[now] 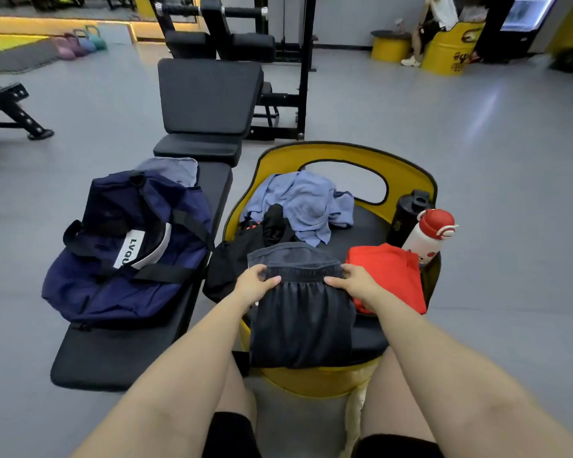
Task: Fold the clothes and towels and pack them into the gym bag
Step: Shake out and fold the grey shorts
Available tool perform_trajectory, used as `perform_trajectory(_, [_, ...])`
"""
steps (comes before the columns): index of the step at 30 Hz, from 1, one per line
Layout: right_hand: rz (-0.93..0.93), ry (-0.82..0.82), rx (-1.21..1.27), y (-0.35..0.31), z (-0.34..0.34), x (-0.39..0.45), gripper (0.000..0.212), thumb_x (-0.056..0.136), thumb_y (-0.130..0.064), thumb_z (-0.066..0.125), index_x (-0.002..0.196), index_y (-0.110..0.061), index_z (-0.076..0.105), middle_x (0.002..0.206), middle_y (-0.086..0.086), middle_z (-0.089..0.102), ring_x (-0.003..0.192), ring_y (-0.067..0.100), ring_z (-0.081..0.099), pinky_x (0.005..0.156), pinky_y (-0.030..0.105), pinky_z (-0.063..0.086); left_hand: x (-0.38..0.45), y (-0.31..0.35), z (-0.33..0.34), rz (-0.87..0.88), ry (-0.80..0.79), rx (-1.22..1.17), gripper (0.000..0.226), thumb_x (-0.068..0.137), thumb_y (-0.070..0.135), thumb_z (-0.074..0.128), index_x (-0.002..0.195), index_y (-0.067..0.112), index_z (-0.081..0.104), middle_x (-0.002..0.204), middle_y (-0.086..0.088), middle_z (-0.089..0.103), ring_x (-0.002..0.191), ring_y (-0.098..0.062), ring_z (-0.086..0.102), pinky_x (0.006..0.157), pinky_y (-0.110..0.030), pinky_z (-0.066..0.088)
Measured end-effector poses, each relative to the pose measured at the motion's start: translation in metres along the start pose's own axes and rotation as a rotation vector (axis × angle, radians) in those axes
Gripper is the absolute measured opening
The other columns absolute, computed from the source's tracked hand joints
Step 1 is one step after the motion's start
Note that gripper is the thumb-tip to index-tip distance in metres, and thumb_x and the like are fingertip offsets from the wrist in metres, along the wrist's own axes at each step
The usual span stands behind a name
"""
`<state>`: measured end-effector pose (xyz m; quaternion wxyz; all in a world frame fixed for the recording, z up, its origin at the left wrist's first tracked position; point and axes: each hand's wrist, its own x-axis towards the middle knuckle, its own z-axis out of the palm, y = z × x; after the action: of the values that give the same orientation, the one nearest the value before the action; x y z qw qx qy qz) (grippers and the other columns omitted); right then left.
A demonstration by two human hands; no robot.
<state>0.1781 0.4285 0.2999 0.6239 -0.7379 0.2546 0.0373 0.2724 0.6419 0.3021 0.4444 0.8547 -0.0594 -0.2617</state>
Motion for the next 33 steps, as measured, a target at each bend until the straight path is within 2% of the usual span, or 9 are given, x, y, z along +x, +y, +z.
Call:
perform_trajectory(2, [-0.009,0.026,-0.047,0.001,-0.001,0.012,0.037,0.086,-0.006,0.069,0.12,0.001,0.058,0.117,0.012,0.064,0.098,0.018,0.06,0.08,0.024,0.047,0.009,0.003,0.004,-0.017,0.022,-0.01,0.06,0.088,0.03,0.066,0.138,0.007,0.044,0.138,-0.012,0.05,0.127,-0.025,0.047,0.102,-0.031,0.037])
perform_trajectory(7, [-0.018,0.1,-0.154,0.001,0.0,0.046,0.04,0.085,-0.014,0.072,0.12,0.0,0.058,0.116,0.008,0.063,0.106,0.019,0.058,0.09,0.029,0.046,0.038,0.007,0.009,-0.024,0.052,-0.003,0.058,0.088,0.03,0.066,0.137,0.007,0.045,0.137,-0.013,0.052,0.127,-0.025,0.048,0.103,-0.031,0.037])
perform_trajectory(12, [0.011,0.152,-0.206,0.005,-0.001,0.084,0.047,0.082,-0.019,0.075,0.122,-0.002,0.058,0.118,0.011,0.065,0.111,0.023,0.06,0.094,0.031,0.046,0.071,0.012,0.012,-0.005,0.088,0.039,0.047,0.088,0.028,0.066,0.128,0.007,0.053,0.129,-0.011,0.059,0.12,-0.022,0.053,0.093,-0.024,0.038])
perform_trajectory(18, [0.04,0.207,-0.256,0.005,0.006,0.116,0.04,0.084,-0.018,0.073,0.118,-0.002,0.06,0.118,0.011,0.065,0.11,0.023,0.059,0.084,0.022,0.04,0.097,0.014,0.02,-0.015,0.141,0.041,0.033,0.09,0.024,0.064,0.116,0.004,0.059,0.119,-0.011,0.063,0.111,-0.022,0.057,0.081,-0.02,0.036])
perform_trajectory(20, [0.053,0.215,-0.275,0.008,0.01,0.122,0.044,0.085,-0.019,0.071,0.123,-0.002,0.057,0.122,0.011,0.063,0.113,0.023,0.058,0.084,0.021,0.039,0.102,0.011,0.023,-0.031,0.147,0.043,0.034,0.091,0.023,0.062,0.119,0.004,0.057,0.12,-0.011,0.062,0.112,-0.022,0.056,0.08,-0.02,0.036])
perform_trajectory(22, [0.075,0.186,-0.287,0.011,0.014,0.126,0.051,0.088,-0.022,0.068,0.133,-0.004,0.05,0.129,0.01,0.059,0.118,0.024,0.055,0.092,0.024,0.04,0.105,0.006,0.025,-0.051,0.142,0.046,0.037,0.092,0.024,0.061,0.123,0.005,0.053,0.123,-0.011,0.06,0.113,-0.023,0.055,0.081,-0.02,0.036])
perform_trajectory(26, [0.126,0.089,-0.297,0.024,0.025,0.117,0.073,0.091,-0.032,0.063,0.149,-0.011,0.024,0.145,0.007,0.044,0.132,0.022,0.043,0.106,0.03,0.033,0.103,-0.01,0.027,-0.101,0.097,0.024,0.047,0.09,0.026,0.064,0.13,0.009,0.047,0.127,-0.01,0.057,0.117,-0.023,0.053,0.087,-0.024,0.038])
perform_trajectory(31, [0.103,0.134,-0.32,0.039,0.027,0.091,0.074,0.09,-0.028,0.065,0.149,-0.01,0.026,0.15,0.01,0.037,0.137,0.024,0.037,0.112,0.033,0.03,0.08,-0.032,0.028,-0.147,0.126,-0.012,0.048,0.087,0.029,0.067,0.126,0.009,0.048,0.112,-0.008,0.056,0.112,-0.026,0.054,0.088,-0.031,0.043])
perform_trajectory(33, [0.114,0.139,-0.326,0.041,0.027,0.079,0.072,0.09,-0.025,0.066,0.148,-0.008,0.028,0.149,0.011,0.038,0.136,0.025,0.039,0.111,0.033,0.032,0.069,-0.039,0.029,-0.177,0.1,-0.021,0.05,0.087,0.034,0.067,0.125,0.008,0.047,0.117,-0.008,0.056,0.114,-0.026,0.053,0.092,-0.034,0.045])
